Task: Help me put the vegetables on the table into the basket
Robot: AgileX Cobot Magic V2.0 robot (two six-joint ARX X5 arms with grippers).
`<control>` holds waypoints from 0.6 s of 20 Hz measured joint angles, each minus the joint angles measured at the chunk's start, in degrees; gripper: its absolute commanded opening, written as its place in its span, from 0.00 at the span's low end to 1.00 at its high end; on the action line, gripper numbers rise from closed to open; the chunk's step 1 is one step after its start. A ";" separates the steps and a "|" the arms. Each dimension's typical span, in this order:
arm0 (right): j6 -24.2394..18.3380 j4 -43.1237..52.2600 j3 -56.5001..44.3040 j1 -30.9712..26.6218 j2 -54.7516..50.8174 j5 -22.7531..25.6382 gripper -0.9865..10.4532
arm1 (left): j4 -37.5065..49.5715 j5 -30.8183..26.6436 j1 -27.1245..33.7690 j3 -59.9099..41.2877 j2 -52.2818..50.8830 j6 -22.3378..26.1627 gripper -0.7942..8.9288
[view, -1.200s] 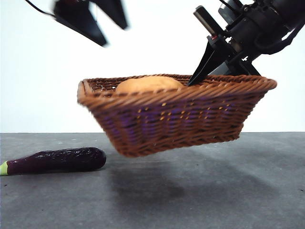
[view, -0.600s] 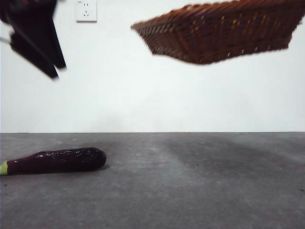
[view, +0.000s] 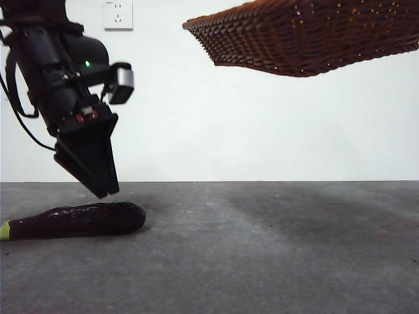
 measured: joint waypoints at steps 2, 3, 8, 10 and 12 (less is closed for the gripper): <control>-0.07 0.00 0.00 0.00 0.00 -0.04 0.08 | 0.20 -0.59 -0.37 0.00 1.27 0.35 0.50; -0.24 0.00 0.00 0.00 0.00 -0.02 0.08 | 0.42 -1.27 -0.52 0.00 1.84 0.52 0.50; -0.66 -0.02 0.00 0.00 0.00 -0.02 0.08 | 1.18 -4.13 -0.52 0.00 3.39 0.70 0.50; -0.85 -0.02 0.00 0.00 0.00 -0.02 0.08 | 1.27 -4.46 -0.52 0.00 4.07 0.63 0.41; -1.05 0.00 0.00 0.00 0.00 -0.02 0.08 | 1.27 -4.48 -0.52 0.00 4.48 0.09 0.22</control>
